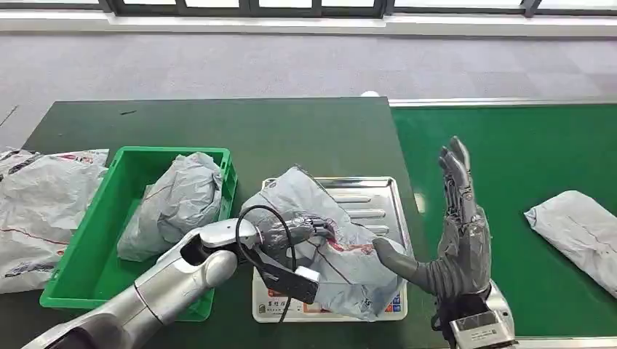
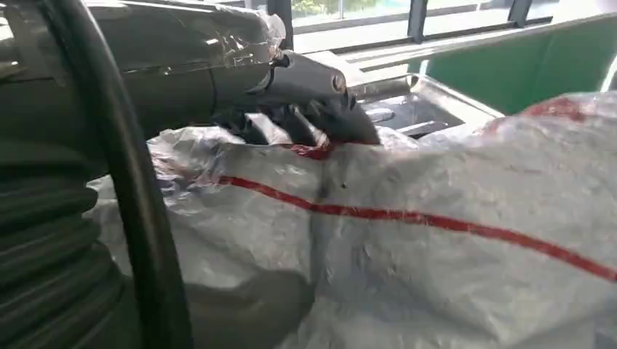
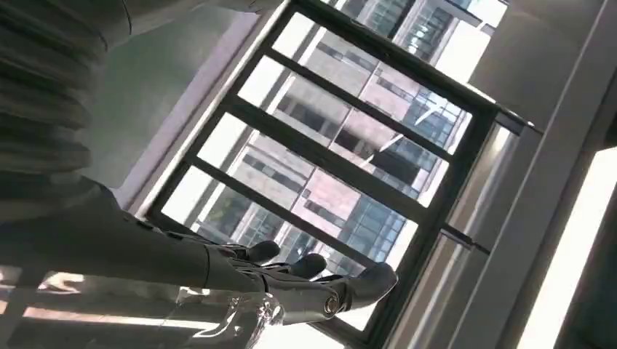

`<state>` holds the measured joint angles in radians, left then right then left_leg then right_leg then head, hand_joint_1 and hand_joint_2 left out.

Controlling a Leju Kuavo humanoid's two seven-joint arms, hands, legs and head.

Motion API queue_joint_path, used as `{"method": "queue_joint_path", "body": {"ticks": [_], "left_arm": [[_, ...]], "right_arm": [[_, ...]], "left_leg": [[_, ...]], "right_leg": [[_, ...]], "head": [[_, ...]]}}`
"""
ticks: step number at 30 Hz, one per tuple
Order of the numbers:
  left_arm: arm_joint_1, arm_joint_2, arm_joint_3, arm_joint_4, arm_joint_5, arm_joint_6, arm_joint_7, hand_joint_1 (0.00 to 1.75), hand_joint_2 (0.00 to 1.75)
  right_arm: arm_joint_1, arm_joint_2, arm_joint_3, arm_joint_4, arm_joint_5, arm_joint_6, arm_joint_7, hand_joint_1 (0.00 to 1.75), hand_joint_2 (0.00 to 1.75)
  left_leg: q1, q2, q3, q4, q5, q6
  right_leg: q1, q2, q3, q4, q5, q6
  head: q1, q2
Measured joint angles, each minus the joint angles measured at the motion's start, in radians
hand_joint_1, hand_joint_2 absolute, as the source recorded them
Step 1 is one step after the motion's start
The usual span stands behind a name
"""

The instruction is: Moved the parcel from conveyor to table for the left to box.

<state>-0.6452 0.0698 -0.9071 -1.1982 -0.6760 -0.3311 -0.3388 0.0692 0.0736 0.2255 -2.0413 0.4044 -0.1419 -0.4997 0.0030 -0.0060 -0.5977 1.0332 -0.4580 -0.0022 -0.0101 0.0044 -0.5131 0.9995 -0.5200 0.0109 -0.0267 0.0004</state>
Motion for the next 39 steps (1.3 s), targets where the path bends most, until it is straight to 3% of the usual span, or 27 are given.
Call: {"method": "queue_joint_path", "body": {"ticks": [27,31,39], "left_arm": [[0.020,-0.029,0.000,0.084,-0.022,0.096,-0.014,1.75,1.75],[0.061,-0.030,0.021,0.045,-0.042,0.229,0.035,1.75,1.75],[0.188,-0.029,0.224,-0.244,-0.127,0.553,0.111,1.75,1.75]], "right_arm": [[0.003,0.000,0.000,0.018,-0.005,-0.022,-0.018,0.00,1.75],[0.028,0.000,0.000,0.016,0.006,-0.034,-0.021,0.00,1.75],[0.060,0.000,0.000,-0.017,0.024,-0.036,-0.018,0.00,1.75]], "left_leg": [[0.000,0.000,0.000,0.000,0.000,0.000],[0.000,0.000,0.000,0.000,0.000,0.000],[0.000,0.000,-0.001,0.000,0.000,0.000]], "right_leg": [[0.000,0.000,0.000,0.000,0.000,0.000],[0.000,0.000,0.000,0.000,0.000,0.000],[0.000,0.000,-0.001,0.000,0.000,0.000]], "head": [[0.000,0.000],[0.000,0.000],[0.000,0.000]]}}
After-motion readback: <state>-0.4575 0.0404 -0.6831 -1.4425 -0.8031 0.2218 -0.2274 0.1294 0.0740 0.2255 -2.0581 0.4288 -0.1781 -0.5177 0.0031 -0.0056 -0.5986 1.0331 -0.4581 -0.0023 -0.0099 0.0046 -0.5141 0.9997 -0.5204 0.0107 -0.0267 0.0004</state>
